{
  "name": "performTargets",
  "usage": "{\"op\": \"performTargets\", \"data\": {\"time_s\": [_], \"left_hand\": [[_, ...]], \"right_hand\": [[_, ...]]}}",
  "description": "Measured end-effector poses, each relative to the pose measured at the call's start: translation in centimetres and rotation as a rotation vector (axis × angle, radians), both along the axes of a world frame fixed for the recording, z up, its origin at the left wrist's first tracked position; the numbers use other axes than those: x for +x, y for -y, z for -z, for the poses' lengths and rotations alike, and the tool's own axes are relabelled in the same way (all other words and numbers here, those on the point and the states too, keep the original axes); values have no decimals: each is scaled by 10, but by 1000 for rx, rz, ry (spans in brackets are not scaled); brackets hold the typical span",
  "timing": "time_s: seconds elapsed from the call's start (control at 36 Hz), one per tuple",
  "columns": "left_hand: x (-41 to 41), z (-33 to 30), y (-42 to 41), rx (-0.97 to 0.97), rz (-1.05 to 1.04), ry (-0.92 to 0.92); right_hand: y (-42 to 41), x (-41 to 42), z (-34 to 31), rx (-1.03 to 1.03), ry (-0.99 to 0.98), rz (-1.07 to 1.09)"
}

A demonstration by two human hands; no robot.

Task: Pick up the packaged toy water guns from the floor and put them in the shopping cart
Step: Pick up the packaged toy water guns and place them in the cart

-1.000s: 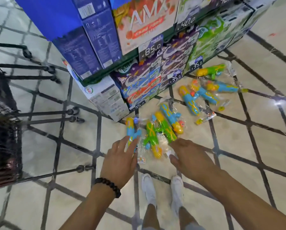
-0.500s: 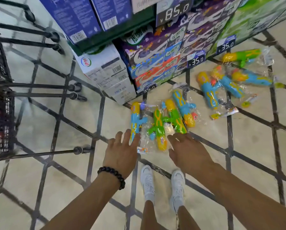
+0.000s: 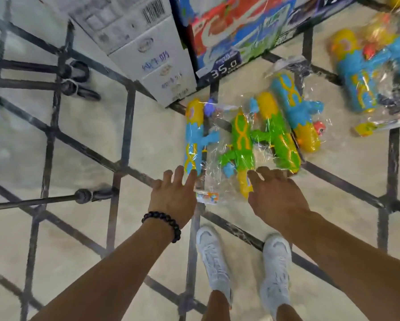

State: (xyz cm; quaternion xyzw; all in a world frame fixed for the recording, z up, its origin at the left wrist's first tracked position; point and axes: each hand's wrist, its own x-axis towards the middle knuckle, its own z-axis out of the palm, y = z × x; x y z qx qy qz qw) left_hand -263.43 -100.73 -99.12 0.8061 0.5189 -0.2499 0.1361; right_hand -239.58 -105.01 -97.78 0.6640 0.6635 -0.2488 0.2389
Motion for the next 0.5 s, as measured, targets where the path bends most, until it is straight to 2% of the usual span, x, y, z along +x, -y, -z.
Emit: {"op": "performTargets", "data": {"time_s": [0.25,0.5], "left_hand": [[4,166,-25,23,-43,-7],[16,279,-44,4,-167,21]], "right_hand": [[-25,5,161,-9,-28,95],[-41,5,274,47,-75,222]]}}
